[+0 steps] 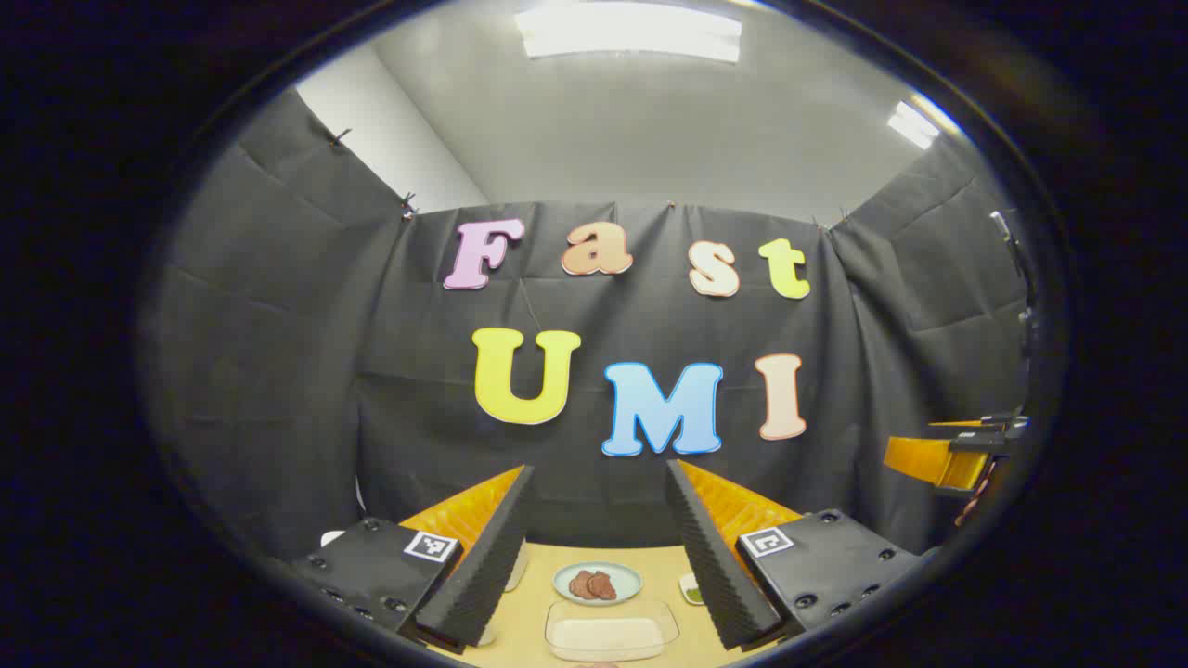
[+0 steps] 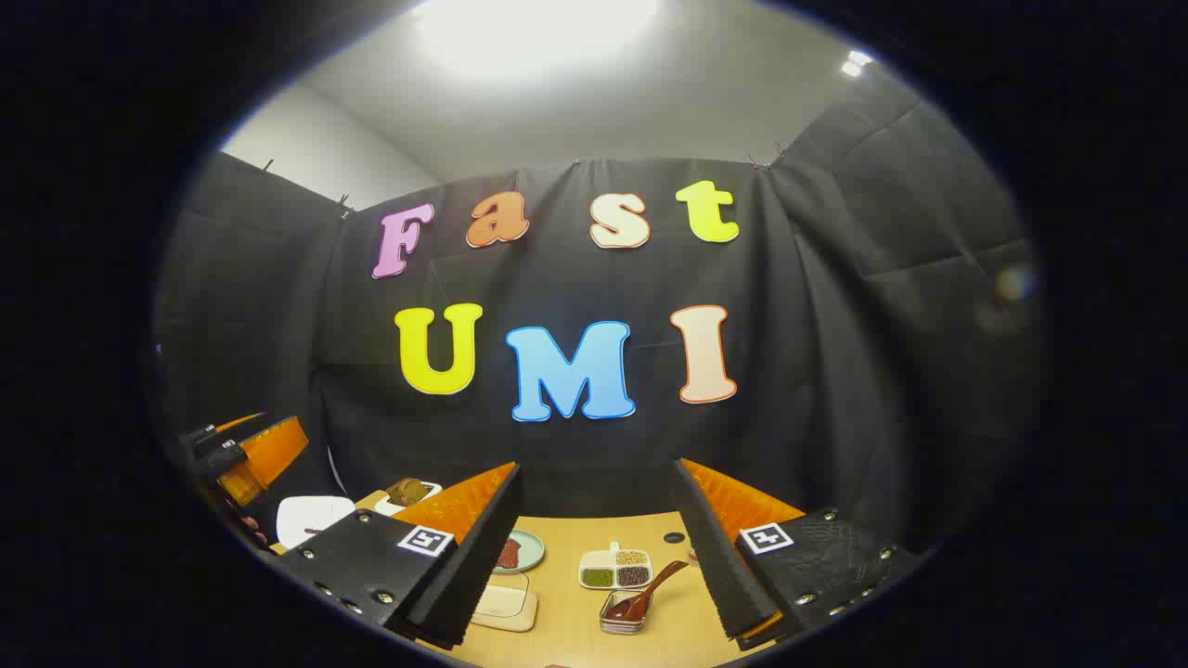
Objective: Close the left gripper, press the button to open the rice cooker; take a wooden spoon from the chopstick holder with the right hand, scoop a spoonful of rice and pour it into the rice cooker, then put the wooden spoon back into the chopstick holder.
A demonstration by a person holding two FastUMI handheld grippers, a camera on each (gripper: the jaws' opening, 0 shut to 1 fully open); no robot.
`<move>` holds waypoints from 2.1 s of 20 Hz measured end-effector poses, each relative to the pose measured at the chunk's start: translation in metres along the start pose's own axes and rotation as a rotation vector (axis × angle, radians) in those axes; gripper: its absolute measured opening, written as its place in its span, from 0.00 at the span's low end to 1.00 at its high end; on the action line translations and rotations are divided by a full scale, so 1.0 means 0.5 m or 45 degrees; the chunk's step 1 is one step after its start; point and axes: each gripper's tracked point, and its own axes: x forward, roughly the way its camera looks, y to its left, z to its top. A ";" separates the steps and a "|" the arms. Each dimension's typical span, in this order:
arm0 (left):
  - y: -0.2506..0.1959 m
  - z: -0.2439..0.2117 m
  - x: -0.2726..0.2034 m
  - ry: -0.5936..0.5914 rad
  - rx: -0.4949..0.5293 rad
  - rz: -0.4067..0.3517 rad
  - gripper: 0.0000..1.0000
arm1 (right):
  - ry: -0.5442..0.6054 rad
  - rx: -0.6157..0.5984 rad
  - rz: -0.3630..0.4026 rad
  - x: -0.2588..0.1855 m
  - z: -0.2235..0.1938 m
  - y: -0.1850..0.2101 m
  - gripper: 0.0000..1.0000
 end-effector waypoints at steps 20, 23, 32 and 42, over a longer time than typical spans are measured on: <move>0.059 -0.106 0.039 0.151 0.009 -0.116 0.98 | -0.037 -0.063 -0.046 -0.005 -0.010 0.089 0.97; 0.088 -0.117 0.044 0.170 0.004 -0.055 0.96 | -0.015 -0.077 0.003 0.014 -0.034 0.101 0.96; 0.190 -0.179 0.054 0.233 0.094 0.114 0.89 | 0.092 -0.051 0.107 0.067 -0.109 0.107 0.96; 0.357 -0.405 0.090 0.595 -0.132 0.163 0.11 | 0.161 -0.060 0.046 0.109 -0.147 0.105 0.97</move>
